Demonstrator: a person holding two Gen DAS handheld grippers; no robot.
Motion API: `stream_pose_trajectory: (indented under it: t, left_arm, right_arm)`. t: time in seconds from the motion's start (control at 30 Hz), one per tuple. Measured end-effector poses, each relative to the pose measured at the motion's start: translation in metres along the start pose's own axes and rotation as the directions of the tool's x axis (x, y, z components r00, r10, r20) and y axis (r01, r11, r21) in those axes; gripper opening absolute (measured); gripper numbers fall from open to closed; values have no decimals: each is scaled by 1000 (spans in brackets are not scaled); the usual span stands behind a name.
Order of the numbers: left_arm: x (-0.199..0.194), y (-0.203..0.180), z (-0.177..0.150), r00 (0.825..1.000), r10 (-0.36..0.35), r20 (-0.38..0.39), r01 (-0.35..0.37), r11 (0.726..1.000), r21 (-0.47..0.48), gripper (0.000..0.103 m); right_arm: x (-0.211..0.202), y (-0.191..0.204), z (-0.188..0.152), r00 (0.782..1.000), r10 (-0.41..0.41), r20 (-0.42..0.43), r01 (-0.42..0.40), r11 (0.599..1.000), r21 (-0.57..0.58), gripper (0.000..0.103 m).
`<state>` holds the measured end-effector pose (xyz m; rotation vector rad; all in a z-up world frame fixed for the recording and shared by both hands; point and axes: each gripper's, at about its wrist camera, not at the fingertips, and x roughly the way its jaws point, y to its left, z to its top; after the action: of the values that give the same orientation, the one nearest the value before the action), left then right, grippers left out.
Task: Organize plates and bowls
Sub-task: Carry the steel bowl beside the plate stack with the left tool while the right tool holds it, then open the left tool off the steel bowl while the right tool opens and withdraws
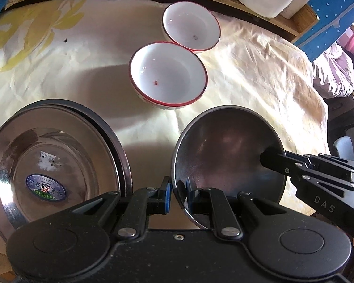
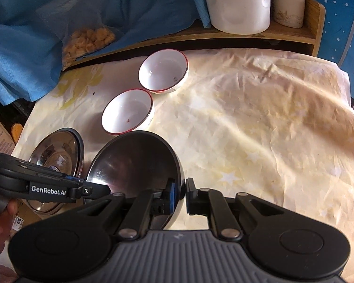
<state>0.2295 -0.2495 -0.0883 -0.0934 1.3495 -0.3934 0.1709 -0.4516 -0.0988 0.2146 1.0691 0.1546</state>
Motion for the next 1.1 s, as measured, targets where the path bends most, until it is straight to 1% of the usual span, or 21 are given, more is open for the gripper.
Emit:
stream_pose_trajectory:
  t: [0.07, 0.1, 0.13, 0.2, 0.3, 0.5, 0.57, 0.67, 0.7, 0.77, 0.83, 0.87, 0.9, 0.93, 0.97, 1.03, 1.1]
  left_arm:
    - [-1, -2, -1, 1000, 6, 6, -6, 1000, 3, 15]
    - [-1, -2, -2, 1000, 11, 10, -11, 1000, 4, 21]
    - [-2, -2, -2, 1000, 15, 13, -15, 1000, 3, 22]
    - [-3, -1, -3, 1000, 19, 16, -19, 1000, -5, 23]
    - [-8, 3, -5, 1000, 23, 21, -23, 1000, -19, 27]
    - [-21, 5, -2, 998, 17, 57, -16, 1000, -25, 30]
    - [-25, 5, -1, 997, 20, 70, -18, 1000, -26, 30]
    - [-33, 7, 1, 996, 22, 90, -20, 1000, -24, 36]
    - [-35, 7, 2, 995, 23, 97, -21, 1000, -21, 39]
    - [-38, 6, 3, 993, 37, 113, -36, 999, -14, 49]
    - [-41, 6, 4, 990, 61, 128, -60, 998, -11, 71]
    - [-43, 5, 5, 988, 72, 137, -71, 997, -11, 74]
    - [-45, 5, 6, 986, 80, 143, -79, 997, -11, 77]
    - [-46, 6, 6, 985, 86, 148, -85, 996, -12, 78]
    - [-47, 6, 7, 985, 90, 149, -89, 996, -13, 79]
    - [-47, 8, 9, 984, 93, 150, -90, 996, -24, 86]
    - [-49, 10, 11, 981, 96, 168, -91, 995, -39, 90]
  right_arm:
    - [0, 0, -1, 1000, -1, 4, 1, 1000, 2, 12]
    - [0, 0, -1, 1000, -9, 6, 9, 1000, 0, 15]
    - [0, -1, -1, 1000, -12, 9, 12, 1000, -2, 16]
    - [-1, -3, -2, 1000, -13, 17, 13, 1000, 3, 17]
    - [-2, -5, -1, 1000, -22, 20, 22, 1000, 4, 18]
    - [-9, -8, 2, 998, -37, 44, 37, 999, -2, 26]
    - [-10, -9, 3, 998, -39, 49, 39, 999, -5, 27]
    - [-14, -8, 6, 997, -40, 59, 40, 999, -7, 33]
    - [-15, -7, 7, 997, -41, 63, 42, 999, -10, 36]
    - [-17, -6, 8, 997, -42, 71, 43, 999, -14, 45]
    - [-19, -5, 9, 996, -43, 78, 44, 999, -15, 55]
    - [-20, -5, 9, 996, -45, 80, 46, 999, -15, 57]
    - [-21, -4, 9, 996, -46, 82, 47, 999, -15, 62]
    - [-22, -4, 9, 995, -47, 85, 48, 999, -14, 67]
    - [-23, -4, 10, 995, -48, 90, 49, 999, -13, 70]
    - [-25, -5, 10, 994, -51, 99, 52, 999, -8, 86]
    - [-27, -7, 11, 992, -50, 114, 50, 999, 2, 94]
